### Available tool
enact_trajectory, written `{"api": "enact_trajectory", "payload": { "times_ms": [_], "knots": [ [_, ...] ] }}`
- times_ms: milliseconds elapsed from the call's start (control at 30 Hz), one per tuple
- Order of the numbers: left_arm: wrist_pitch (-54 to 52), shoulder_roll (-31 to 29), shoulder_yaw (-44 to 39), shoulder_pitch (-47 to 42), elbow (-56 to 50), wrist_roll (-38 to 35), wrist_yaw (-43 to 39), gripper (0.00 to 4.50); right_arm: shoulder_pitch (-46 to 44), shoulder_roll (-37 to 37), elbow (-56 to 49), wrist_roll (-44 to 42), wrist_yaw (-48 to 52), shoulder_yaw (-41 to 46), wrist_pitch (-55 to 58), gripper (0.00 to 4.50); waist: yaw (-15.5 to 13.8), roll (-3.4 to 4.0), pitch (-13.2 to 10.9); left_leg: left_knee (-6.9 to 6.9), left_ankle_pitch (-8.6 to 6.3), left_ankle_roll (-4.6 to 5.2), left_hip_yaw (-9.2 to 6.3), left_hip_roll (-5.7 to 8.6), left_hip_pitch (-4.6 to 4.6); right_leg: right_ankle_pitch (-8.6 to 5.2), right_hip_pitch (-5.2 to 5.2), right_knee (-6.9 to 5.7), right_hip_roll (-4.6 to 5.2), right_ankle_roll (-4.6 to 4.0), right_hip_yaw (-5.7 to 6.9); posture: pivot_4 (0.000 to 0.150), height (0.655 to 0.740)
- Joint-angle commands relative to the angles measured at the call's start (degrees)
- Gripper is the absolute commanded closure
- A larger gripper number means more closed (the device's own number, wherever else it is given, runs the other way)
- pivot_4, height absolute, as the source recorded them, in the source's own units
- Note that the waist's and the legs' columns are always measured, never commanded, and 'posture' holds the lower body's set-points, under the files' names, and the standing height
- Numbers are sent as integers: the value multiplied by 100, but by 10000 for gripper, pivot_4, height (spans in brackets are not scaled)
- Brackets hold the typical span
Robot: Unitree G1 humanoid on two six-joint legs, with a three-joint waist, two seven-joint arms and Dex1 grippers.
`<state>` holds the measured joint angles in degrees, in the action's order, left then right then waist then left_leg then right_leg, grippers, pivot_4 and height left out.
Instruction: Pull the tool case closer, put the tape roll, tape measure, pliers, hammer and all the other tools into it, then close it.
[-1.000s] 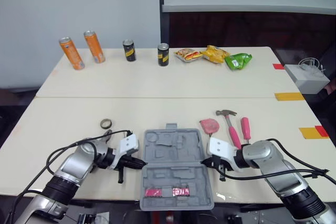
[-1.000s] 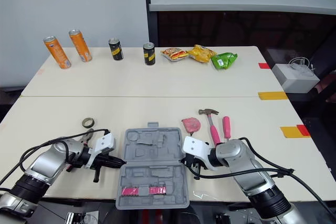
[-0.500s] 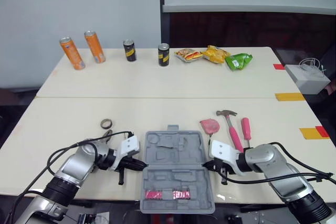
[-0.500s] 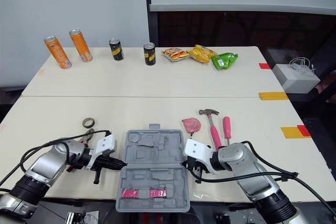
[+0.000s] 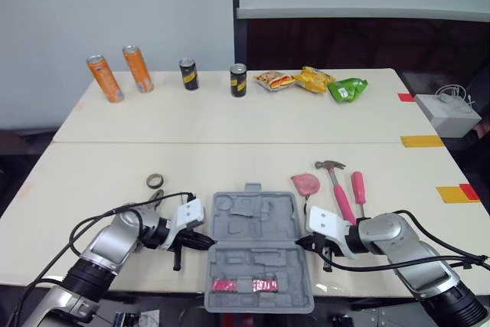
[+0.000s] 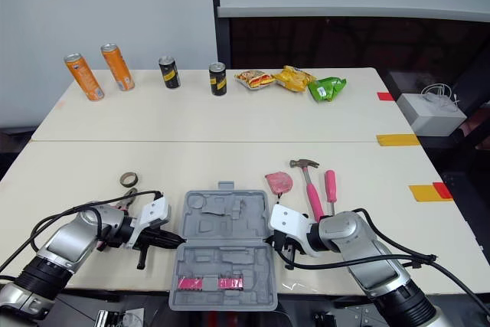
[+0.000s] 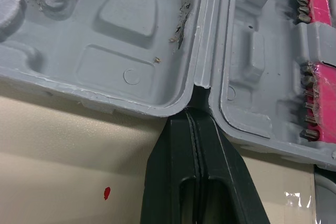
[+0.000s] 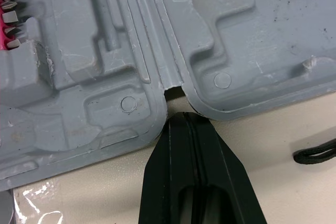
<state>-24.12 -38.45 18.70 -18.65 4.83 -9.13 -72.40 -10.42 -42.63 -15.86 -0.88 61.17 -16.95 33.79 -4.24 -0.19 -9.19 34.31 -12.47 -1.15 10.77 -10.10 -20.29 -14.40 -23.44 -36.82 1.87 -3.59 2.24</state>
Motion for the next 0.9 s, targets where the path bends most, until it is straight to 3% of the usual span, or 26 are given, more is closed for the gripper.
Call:
{"api": "enact_trajectory", "payload": {
  "times_ms": [33, 267, 400, 533, 633, 667, 900],
  "knots": [
    [-11, -9, -469, 122, -238, -318, 150, 44785, 111, -89, -46, -264, -44, 317, 24, 44777, 3, 0, 0, 0, 0, 0, 0, 0, 1, 0, 0, 0, 0, 0, 0, 1500, 7400],
    [411, -86, -1664, 890, -858, -995, 432, 44785, 991, -406, -376, -992, -2, 1611, -523, 44777, -3, 4, -3, -11, 0, -1, 0, 2, -6, 0, 1, 15, 0, 1, 0, 1500, 7400],
    [-63, 253, -2712, 1562, -1474, -1906, 1037, 44785, 1526, 343, -493, -1900, -278, 2742, -1213, 44777, 23, 6, -4, -17, 0, 0, 6, 0, -4, 0, 5, 22, -1, 1, -1, 1500, 7400],
    [19, 538, -3302, 2249, -1906, -2269, 1442, 44785, 1648, 699, -206, -2169, -323, 3091, -1718, 44777, 80, 8, -2, -18, 2, 1, 7, 0, -3, -2, 7, 30, -3, -1, -1, 1500, 7400],
    [95, 678, -3803, 3017, -2223, -2586, 1507, 37030, 1789, 760, 235, -2479, -147, 3521, -2058, 45000, 123, 5, -3, -19, 1, 2, 5, 0, -5, -1, 13, 47, -3, 0, -2, 1500, 7400],
    [122, 706, -3945, 3236, -2299, -2673, 1520, 33365, 1878, 739, 365, -2529, -32, 3631, -2243, 39749, 124, 4, -2, -22, 1, 3, 5, 1, -6, -1, 14, 58, -3, 1, -1, 1500, 7400],
    [665, 860, -4926, 4584, -1974, -2823, 1426, 9612, 2889, 464, 1319, -2872, 876, 4648, -3233, 16693, 108, 3, -6, -42, -14, 18, 3, 5, 4, -9, 46, 113, -4, 22, 0, 1500, 7400]
  ]
}}
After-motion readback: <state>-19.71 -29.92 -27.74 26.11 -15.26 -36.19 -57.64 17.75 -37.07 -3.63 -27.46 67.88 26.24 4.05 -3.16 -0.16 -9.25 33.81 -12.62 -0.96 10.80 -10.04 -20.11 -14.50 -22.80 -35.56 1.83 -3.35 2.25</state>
